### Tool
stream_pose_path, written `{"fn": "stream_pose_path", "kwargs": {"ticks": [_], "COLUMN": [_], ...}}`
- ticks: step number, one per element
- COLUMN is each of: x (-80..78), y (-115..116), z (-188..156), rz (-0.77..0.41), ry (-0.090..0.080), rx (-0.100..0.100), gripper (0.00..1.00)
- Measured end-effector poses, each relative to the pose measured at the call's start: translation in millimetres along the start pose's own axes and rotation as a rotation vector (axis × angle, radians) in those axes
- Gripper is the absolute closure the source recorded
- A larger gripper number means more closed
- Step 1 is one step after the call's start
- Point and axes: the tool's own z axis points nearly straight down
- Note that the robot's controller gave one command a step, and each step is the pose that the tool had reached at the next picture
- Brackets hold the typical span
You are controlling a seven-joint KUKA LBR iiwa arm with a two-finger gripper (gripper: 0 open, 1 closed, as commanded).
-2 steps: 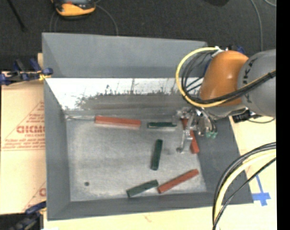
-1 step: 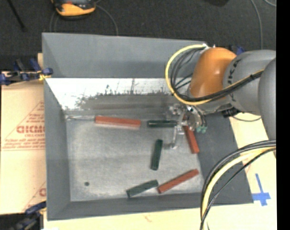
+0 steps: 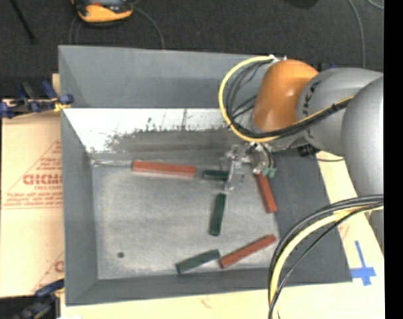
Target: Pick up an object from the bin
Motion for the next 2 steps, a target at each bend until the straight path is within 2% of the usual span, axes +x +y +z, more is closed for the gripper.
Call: {"fn": "stream_pose_path", "kwargs": {"ticks": [1, 2], "x": [0.0, 28.5], "y": [0, -13], "z": [0, -212], "rz": [-0.001, -0.001], "ry": [0.0, 0.005], "rx": [0.001, 0.0], "gripper": [1.0, 1.0]}}
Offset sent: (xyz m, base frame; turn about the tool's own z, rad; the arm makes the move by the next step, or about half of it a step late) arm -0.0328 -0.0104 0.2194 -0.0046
